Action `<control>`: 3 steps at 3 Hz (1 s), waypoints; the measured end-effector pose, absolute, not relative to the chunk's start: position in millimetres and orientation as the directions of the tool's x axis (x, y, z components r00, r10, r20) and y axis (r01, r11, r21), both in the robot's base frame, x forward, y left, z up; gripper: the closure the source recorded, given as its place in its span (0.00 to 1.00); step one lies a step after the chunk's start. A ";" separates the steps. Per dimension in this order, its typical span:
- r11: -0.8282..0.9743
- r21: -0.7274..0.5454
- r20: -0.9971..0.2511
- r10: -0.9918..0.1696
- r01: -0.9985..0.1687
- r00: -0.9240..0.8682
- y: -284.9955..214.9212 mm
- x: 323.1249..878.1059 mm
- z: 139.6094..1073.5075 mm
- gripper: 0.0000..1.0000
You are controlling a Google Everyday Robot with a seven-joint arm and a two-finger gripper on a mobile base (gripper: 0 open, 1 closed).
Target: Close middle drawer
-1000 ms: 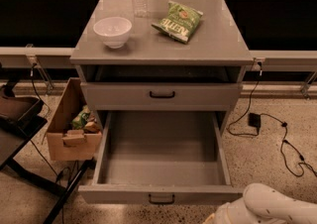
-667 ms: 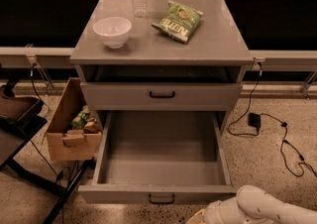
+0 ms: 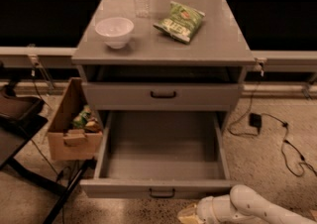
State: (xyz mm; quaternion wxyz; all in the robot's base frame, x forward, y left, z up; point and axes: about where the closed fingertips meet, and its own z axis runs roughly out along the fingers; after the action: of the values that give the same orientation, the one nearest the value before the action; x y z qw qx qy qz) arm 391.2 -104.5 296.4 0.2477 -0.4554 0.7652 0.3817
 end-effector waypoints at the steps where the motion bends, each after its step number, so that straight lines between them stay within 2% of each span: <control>1: 0.279 0.308 -0.756 -0.509 -0.910 -0.412 -99.4 421.4 295.8 1.00; 2: 0.279 0.308 -0.756 -0.509 -0.910 -0.412 -99.3 420.0 295.8 1.00; 3: 0.274 0.231 -0.776 -0.527 -0.934 -0.347 -98.3 461.5 317.3 1.00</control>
Offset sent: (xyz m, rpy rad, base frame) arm 0.1338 0.0050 0.0385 -0.0347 -0.2602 0.0555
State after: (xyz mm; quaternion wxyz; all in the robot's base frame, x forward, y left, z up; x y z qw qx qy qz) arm 461.5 -98.3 317.3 0.2917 -0.4915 0.7430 0.3484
